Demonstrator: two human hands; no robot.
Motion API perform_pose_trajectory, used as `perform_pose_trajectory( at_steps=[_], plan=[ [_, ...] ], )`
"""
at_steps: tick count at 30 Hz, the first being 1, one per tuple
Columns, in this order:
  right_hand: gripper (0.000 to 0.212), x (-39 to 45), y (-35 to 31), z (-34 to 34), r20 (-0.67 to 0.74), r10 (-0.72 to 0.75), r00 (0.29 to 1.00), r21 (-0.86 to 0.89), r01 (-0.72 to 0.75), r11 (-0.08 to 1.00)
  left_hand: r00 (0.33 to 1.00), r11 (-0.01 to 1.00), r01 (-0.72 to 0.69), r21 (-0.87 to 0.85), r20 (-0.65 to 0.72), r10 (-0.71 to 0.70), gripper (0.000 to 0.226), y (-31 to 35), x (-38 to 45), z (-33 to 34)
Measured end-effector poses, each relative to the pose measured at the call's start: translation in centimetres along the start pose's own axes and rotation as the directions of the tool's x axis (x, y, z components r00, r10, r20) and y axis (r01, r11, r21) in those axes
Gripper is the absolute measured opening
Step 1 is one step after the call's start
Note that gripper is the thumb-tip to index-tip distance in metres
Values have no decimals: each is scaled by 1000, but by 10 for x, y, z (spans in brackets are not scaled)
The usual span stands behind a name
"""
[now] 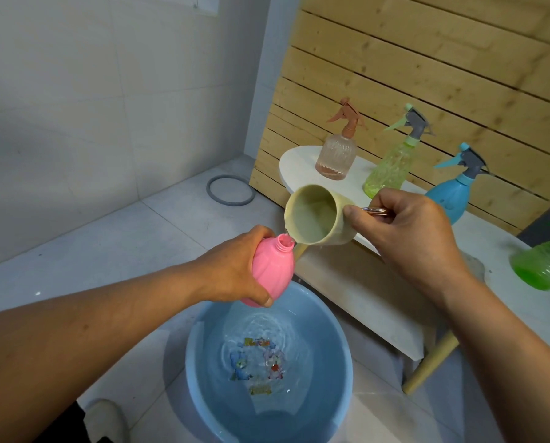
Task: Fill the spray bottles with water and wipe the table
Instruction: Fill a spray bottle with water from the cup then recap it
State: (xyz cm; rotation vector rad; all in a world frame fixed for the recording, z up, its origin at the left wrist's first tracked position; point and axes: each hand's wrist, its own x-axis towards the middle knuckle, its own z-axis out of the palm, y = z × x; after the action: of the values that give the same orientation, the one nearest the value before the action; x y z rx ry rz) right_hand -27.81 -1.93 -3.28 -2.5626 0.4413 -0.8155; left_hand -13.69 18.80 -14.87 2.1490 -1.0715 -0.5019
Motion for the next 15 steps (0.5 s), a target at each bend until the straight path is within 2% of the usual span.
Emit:
perform_pose_trajectory(
  at_steps=[15],
  plan=[
    [45,-2,-1,0,-21,-69,997,-41,68,997,1000,1000,-12,-10,-7,12,106,-1,1,2]
  ],
)
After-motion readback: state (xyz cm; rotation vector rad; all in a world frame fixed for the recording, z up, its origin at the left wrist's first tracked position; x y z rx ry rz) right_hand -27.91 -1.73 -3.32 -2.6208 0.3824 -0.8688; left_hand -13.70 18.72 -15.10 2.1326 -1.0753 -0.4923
